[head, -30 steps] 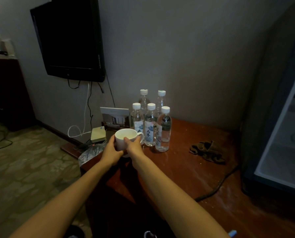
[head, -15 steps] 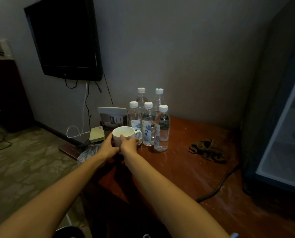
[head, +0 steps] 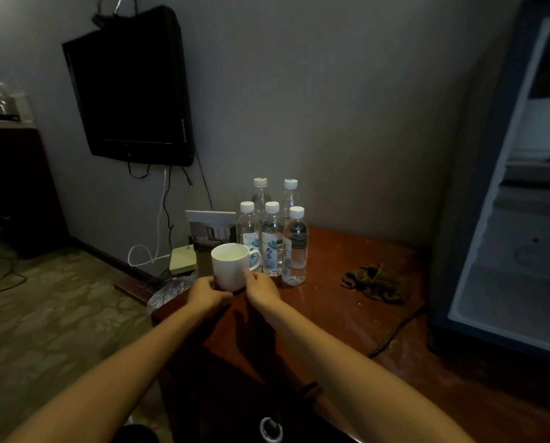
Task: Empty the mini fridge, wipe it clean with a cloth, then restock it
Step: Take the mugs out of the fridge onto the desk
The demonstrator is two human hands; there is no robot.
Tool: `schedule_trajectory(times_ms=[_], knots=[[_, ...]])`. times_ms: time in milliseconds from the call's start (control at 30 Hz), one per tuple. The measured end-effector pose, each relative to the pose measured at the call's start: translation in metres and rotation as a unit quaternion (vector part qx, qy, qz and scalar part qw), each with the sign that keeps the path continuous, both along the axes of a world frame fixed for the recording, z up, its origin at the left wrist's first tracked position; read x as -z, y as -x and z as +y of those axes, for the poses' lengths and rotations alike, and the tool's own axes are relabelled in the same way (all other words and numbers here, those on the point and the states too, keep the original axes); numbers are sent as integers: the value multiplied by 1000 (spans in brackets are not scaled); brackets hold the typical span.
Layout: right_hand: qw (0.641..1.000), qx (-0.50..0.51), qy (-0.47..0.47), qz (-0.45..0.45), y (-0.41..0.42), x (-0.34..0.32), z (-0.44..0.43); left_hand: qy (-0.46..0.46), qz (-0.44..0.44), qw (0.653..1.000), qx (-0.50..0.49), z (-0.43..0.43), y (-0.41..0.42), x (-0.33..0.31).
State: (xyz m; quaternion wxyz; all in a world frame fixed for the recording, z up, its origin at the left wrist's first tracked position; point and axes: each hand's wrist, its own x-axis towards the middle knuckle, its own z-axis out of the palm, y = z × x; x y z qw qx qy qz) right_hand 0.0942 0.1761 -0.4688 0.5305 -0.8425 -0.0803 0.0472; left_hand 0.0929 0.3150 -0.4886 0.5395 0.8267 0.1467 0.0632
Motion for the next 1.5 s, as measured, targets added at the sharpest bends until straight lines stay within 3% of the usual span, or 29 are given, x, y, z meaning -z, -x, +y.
schedule_trajectory(times_ms=[300,500,667,1000,1300,1500], knots=[[997,19,3,-73,41,-40,-91,73,20,993,87,-74,49,-39],[984,103,4,-146,66,-74,-180,32,-82,975,202,-173,66,-91],[967,184,-34,-174,97,-108,-266,-16,-197,935,296,-268,79,-135],[918,281,-136,-245,148,-158,-395,-6,-292,903,314,-421,90,-191],[877,336,-192,-285,130,-210,-441,40,-335,891,303,-474,72,-239],[862,377,-160,-300,102,-244,-451,24,-340,882,324,-500,47,-243]])
